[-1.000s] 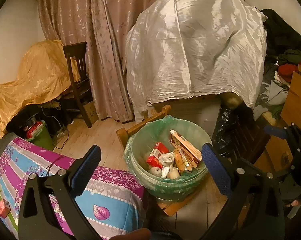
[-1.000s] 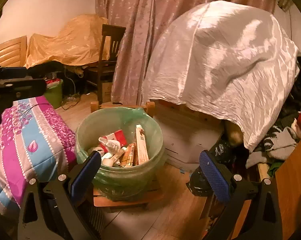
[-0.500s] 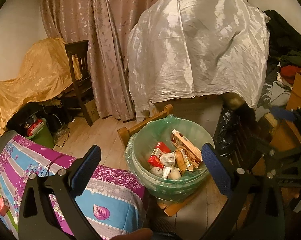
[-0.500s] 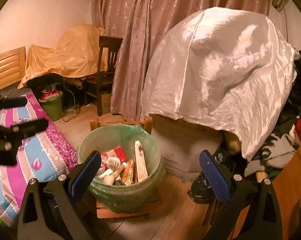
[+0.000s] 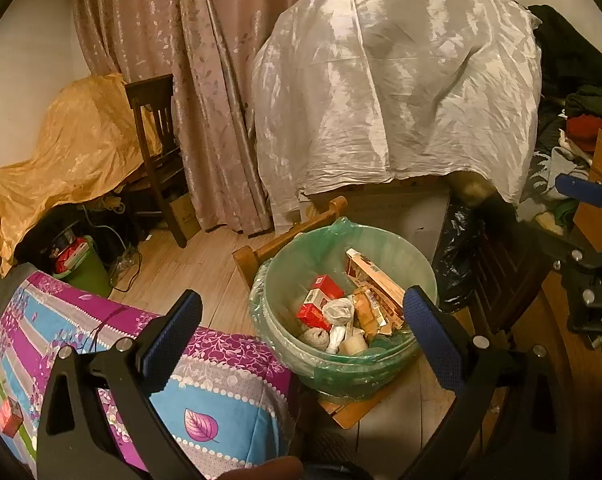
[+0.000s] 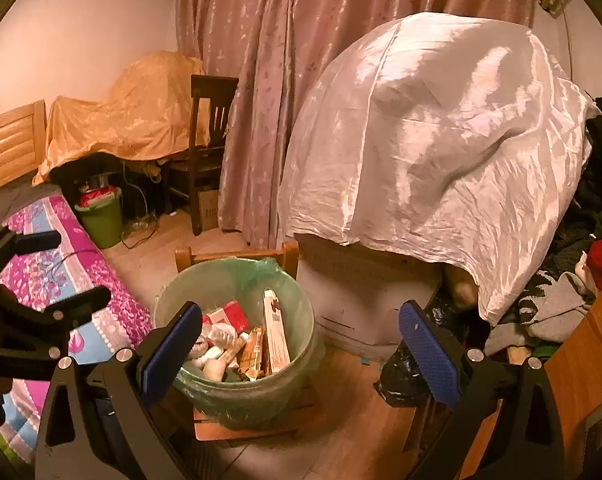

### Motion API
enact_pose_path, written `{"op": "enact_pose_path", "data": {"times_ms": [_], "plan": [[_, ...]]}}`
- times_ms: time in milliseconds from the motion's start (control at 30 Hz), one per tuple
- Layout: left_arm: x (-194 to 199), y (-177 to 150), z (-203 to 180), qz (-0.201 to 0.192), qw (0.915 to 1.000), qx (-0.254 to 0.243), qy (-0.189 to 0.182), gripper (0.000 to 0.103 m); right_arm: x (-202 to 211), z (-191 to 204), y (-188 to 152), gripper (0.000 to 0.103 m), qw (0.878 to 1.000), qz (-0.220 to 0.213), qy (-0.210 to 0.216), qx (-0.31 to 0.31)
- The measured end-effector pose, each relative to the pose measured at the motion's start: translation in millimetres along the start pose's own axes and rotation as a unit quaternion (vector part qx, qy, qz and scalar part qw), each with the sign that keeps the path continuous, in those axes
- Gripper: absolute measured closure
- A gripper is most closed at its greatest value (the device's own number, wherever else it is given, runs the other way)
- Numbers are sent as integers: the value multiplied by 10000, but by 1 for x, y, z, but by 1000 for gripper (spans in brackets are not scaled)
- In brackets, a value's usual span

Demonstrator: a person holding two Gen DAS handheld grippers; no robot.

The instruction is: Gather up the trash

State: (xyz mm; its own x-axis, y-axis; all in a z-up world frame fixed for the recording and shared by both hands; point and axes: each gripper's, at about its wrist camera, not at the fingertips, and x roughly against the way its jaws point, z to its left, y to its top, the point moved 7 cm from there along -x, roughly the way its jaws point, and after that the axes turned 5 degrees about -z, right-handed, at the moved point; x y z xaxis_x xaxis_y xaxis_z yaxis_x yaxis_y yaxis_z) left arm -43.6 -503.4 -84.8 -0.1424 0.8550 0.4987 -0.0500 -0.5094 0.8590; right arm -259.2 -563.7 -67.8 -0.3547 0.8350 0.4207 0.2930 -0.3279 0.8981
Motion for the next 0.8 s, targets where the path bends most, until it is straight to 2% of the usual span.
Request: {"op": "enact_pose_path", "data": {"times_ms": [233,433,800], "plan": [[1,3,2,-31,9999,23,94,6,-3,0,-1,5,9999,152,-47,-10],[1,5,2,-26,9999,-15,102,6,-12,5,-4,5,9985,525,-95,120],[4,9,6,13,9999,-29,164,6,-13,7,-1,5,9981,619,49,37]]}}
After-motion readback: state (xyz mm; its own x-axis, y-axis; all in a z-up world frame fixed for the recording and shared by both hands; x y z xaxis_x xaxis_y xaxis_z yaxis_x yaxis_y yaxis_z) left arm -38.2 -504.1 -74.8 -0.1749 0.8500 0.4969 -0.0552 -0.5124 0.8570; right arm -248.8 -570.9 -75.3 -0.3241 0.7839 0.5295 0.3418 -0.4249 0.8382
